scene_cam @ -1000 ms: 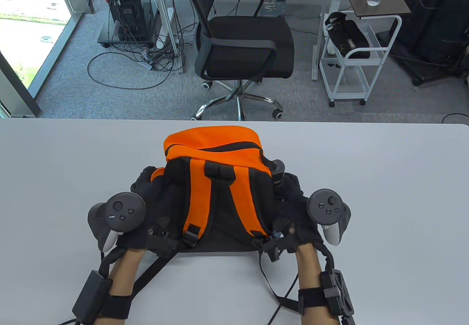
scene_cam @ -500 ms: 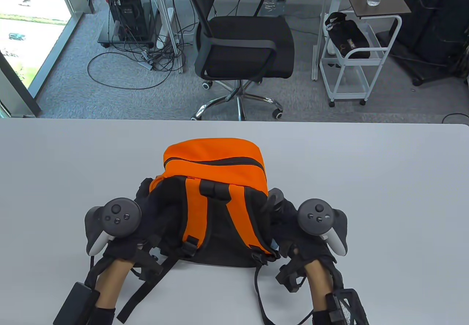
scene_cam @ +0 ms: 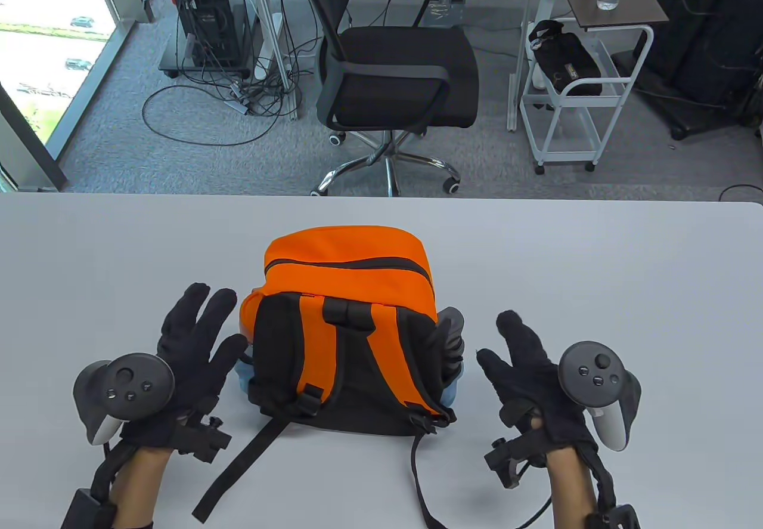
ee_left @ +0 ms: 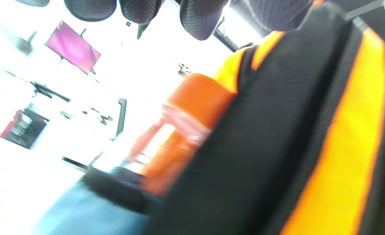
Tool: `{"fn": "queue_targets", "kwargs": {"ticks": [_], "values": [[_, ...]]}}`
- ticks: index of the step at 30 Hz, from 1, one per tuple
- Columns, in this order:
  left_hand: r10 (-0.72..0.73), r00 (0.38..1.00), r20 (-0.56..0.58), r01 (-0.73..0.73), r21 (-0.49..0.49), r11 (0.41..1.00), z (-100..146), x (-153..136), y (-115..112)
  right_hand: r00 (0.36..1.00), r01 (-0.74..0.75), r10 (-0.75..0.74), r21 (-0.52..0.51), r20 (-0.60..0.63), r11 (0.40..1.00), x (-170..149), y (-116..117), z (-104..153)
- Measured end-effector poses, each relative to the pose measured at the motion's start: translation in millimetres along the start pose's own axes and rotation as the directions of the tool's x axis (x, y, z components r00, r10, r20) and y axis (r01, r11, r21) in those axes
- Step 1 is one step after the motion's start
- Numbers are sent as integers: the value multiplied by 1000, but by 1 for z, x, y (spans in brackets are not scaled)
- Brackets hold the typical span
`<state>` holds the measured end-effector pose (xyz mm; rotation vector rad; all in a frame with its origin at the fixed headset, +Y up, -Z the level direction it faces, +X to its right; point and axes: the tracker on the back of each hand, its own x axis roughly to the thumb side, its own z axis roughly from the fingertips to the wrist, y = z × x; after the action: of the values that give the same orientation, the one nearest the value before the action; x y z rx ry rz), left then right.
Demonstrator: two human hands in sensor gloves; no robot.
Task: Pack school bag
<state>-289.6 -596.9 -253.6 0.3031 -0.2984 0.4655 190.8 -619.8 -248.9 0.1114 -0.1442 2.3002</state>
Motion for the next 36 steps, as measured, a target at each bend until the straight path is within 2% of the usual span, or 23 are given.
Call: {"fn": "queue_targets", "kwargs": {"ticks": [3,4,7,11,13,16,17,18,20,22,29,36], "values": [[-263,964,-41,262,-23,965,2,-11,0,964,-266,267,-115,-5,957,4,-4,6],[-311,949,-49,310,-37,950,2,-15,-3,952,-304,306,-141,-4,942,3,-2,7],[-364,929,-63,355,-123,927,5,-30,-18,924,-373,383,-194,11,907,-6,11,8],[-395,915,-79,378,-166,911,11,-50,-40,891,-445,454,-210,-2,871,-20,23,7],[-425,901,-86,395,-240,887,14,-60,-48,879,-468,477,-178,8,866,-28,27,7],[-445,892,-75,416,-248,875,18,-69,-55,856,-516,517,-60,-1,854,-38,32,5],[-448,892,-56,427,-223,877,21,-73,-56,842,-540,540,0,9,842,-42,35,4],[-455,890,-40,435,-228,871,22,-77,-57,816,-578,578,42,4,815,-45,38,4],[-462,886,-42,430,-300,851,25,-83,-59,754,-654,656,107,21,749,-49,44,6],[-462,886,-35,425,-335,841,27,-87,-60,723,-687,690,152,40,711,-51,48,7],[-472,881,-23,425,-399,813,31,-91,-60,727,-673,686,223,25,705,-58,53,9],[-447,894,-24,402,-401,824,30,-91,-63,729,-661,684,273,14,699,-59,54,9]]}}
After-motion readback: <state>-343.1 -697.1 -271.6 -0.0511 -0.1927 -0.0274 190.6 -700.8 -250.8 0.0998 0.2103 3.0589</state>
